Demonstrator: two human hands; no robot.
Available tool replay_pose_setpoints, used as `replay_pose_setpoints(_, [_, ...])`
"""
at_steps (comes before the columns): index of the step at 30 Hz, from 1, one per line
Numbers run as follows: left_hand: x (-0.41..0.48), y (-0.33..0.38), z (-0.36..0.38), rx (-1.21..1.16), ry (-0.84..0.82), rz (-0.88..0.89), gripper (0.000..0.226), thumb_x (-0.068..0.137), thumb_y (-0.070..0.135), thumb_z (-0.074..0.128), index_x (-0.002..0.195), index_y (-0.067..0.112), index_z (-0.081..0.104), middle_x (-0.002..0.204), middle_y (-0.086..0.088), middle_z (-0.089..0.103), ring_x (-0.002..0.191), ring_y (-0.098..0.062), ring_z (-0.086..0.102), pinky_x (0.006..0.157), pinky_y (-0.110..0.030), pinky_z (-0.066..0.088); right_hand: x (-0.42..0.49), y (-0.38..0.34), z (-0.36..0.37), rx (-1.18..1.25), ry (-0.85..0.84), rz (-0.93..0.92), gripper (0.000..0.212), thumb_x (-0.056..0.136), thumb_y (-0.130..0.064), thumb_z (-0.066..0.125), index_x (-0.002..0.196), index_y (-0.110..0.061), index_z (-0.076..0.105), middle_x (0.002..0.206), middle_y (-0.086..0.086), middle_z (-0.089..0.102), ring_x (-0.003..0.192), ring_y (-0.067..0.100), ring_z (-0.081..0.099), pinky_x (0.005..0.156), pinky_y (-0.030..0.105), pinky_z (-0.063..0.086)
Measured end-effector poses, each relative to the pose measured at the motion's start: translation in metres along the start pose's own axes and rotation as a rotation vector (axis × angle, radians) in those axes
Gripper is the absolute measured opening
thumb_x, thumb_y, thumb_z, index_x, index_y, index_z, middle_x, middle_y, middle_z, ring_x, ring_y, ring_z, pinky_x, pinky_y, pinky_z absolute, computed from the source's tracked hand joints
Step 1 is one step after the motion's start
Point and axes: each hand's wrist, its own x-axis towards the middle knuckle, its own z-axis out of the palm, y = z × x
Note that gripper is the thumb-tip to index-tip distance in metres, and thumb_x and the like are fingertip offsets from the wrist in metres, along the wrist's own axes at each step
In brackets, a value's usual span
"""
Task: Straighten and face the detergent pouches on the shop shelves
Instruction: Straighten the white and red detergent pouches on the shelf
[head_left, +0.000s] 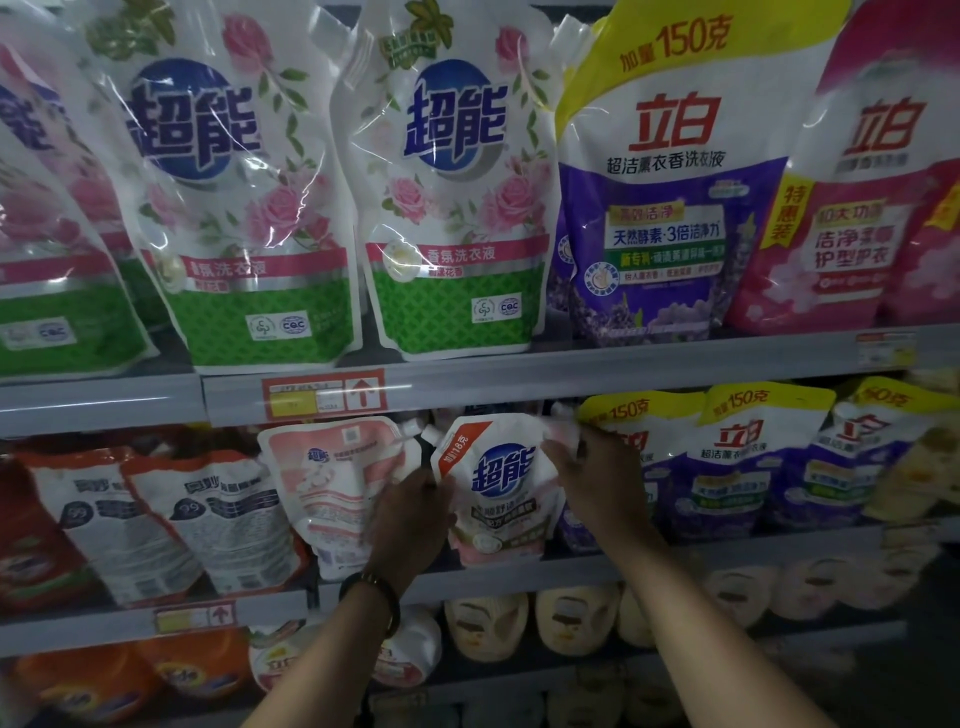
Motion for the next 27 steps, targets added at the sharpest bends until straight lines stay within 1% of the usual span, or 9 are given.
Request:
replay_pose_setpoints(2, [-0.002, 0.004, -0.003, -0.245, 0.031, -0.121, 0.030, 0.108, 0.036, 0.059, 0.126, 0.013, 0.066, 0.108, 0.000, 0.076, 0.095, -0.014, 0.077, 0.088, -0.039, 0.064, -0.006, 0.001, -0.002, -0.054, 0.057, -0.017, 0.031, 0.101, -0.034, 0.069, 0.075, -0.024, 0.056, 0.061, -0.016, 0.053, 0.057, -0.006, 0.050, 0.056, 0.011, 0.031])
replay_pose_setpoints(4, [-0.003, 0.006, -0.004, -0.517, 0.043, -0.231, 0.021, 0.108, 0.035, 0.059, 0.110, 0.018, 0.070, 0.089, 0.003, 0.077, 0.079, -0.012, 0.078, 0.080, -0.045, 0.066, -0.010, 0.005, 0.000, -0.055, 0.069, -0.014, 0.030, 0.101, -0.028, 0.070, 0.075, -0.021, 0.057, 0.065, -0.011, 0.060, 0.060, 0.001, 0.056, 0.056, 0.013, 0.030])
replay_pose_setpoints(6, [-0.003, 0.006, -0.006, -0.610, 0.028, -0.270, 0.015, 0.107, 0.035, 0.059, 0.101, 0.025, 0.069, 0.088, 0.003, 0.077, 0.079, -0.014, 0.078, 0.079, -0.047, 0.066, -0.011, 0.008, 0.003, -0.018, 0.067, 0.015, 0.023, 0.102, -0.026, 0.068, 0.081, -0.015, 0.065, 0.076, -0.001, 0.071, 0.070, 0.014, 0.066, 0.058, 0.019, 0.037])
replay_pose_setpoints(10, [-0.004, 0.005, -0.008, -0.690, 0.009, -0.284, 0.018, 0.106, 0.029, 0.061, 0.089, 0.032, 0.063, 0.091, -0.001, 0.078, 0.082, -0.018, 0.079, 0.080, -0.049, 0.066, -0.015, 0.005, 0.004, 0.037, 0.058, 0.061, 0.016, 0.102, -0.027, 0.068, 0.098, -0.012, 0.072, 0.088, -0.001, 0.074, 0.074, 0.007, 0.062, 0.063, 0.014, 0.040])
replay_pose_setpoints(13, [-0.006, 0.000, -0.006, -0.717, 0.021, -0.256, 0.015, 0.105, 0.027, 0.062, 0.091, 0.031, 0.067, 0.090, -0.002, 0.078, 0.080, -0.020, 0.079, 0.077, -0.050, 0.066, -0.018, 0.004, 0.004, 0.058, 0.060, 0.087, 0.013, 0.101, -0.025, 0.070, 0.104, -0.013, 0.070, 0.093, -0.004, 0.072, 0.078, 0.005, 0.061, 0.065, 0.012, 0.039])
replay_pose_setpoints(17, [-0.013, -0.006, -0.009, -0.744, 0.047, -0.224, 0.010, 0.105, 0.021, 0.062, 0.102, 0.027, 0.069, 0.099, -0.006, 0.078, 0.082, -0.020, 0.075, 0.069, -0.040, 0.062, -0.029, 0.000, 0.009, 0.108, 0.088, 0.130, 0.014, 0.098, -0.023, 0.073, 0.101, -0.014, 0.063, 0.087, -0.011, 0.064, 0.075, 0.001, 0.060, 0.059, 0.009, 0.038])
replay_pose_setpoints(20, [-0.020, -0.017, -0.011, -0.832, 0.069, -0.269, 0.008, 0.103, 0.021, 0.065, 0.106, 0.028, 0.068, 0.105, -0.006, 0.076, 0.090, -0.023, 0.077, 0.081, -0.050, 0.065, -0.039, -0.005, 0.019, 0.152, 0.071, 0.136, 0.017, 0.098, -0.027, 0.072, 0.102, -0.020, 0.057, 0.090, -0.007, 0.063, 0.081, 0.007, 0.065, 0.062, 0.018, 0.046])
replay_pose_setpoints(23, [-0.025, -0.033, -0.012, -0.867, 0.108, -0.317, 0.011, 0.102, 0.020, 0.067, 0.103, 0.031, 0.069, 0.101, -0.004, 0.076, 0.088, -0.028, 0.077, 0.081, -0.058, 0.064, -0.047, -0.015, 0.029, 0.204, -0.015, 0.123, 0.016, 0.100, -0.029, 0.071, 0.106, -0.021, 0.058, 0.098, -0.008, 0.066, 0.089, 0.005, 0.067, 0.070, 0.025, 0.058])
replay_pose_setpoints(27, [-0.037, -0.049, -0.024, -0.745, 0.198, -0.307, 0.006, 0.102, 0.030, 0.067, 0.099, 0.035, 0.066, 0.100, 0.006, 0.075, 0.089, -0.019, 0.076, 0.078, -0.045, 0.064, -0.058, -0.039, 0.039, 0.265, -0.109, 0.082, 0.010, 0.101, -0.027, 0.070, 0.105, -0.022, 0.062, 0.100, -0.013, 0.066, 0.093, -0.002, 0.064, 0.075, 0.016, 0.053])
